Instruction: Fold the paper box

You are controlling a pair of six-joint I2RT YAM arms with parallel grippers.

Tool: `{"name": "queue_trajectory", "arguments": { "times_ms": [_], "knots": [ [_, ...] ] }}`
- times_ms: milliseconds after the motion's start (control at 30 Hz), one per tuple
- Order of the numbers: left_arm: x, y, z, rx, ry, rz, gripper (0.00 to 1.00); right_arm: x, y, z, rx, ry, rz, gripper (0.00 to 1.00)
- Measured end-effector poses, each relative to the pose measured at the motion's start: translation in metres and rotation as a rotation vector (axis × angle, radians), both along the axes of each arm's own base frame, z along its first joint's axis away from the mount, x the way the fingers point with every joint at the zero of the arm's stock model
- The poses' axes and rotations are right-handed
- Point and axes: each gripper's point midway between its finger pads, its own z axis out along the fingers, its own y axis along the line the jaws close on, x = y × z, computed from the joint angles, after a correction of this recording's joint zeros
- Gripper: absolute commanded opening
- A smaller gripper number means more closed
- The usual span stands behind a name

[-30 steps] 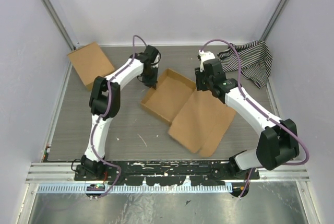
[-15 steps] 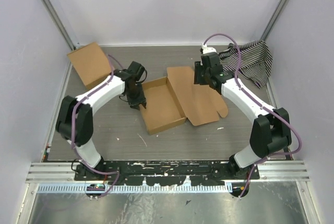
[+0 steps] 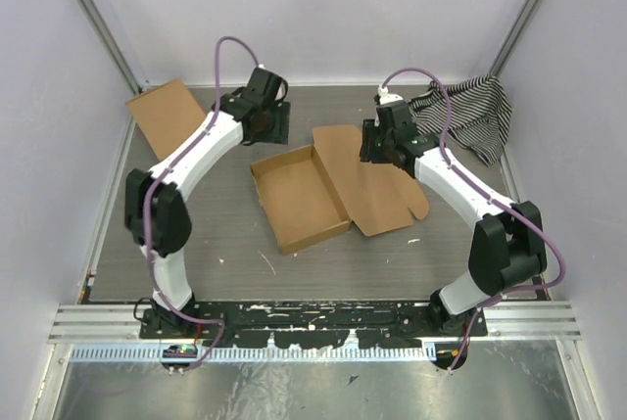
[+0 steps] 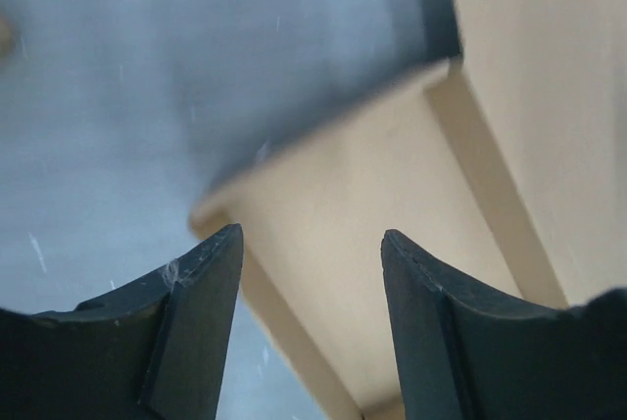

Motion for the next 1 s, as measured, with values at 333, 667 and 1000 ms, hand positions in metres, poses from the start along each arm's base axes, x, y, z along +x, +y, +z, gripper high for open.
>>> {"name": "queue_trajectory", "arguments": {
  "times_ms": [333,667,1000],
  "knots": [
    [0.058,-0.023,-0.072,0.080,0.065,-0.249,0.58,-0.009,0.003,-0.003,0.012,0.022,0.027,0.45],
    [0.047,-0.024,-0.100,0.070,0.106,-0.306,0.35,-0.016,0.000,-0.002,0.012,0.023,0.028,0.45],
    [0.037,-0.015,-0.102,0.094,0.126,-0.259,0.01,-0.017,-0.007,-0.007,-0.005,0.058,-0.004,0.45]
  ]
}}
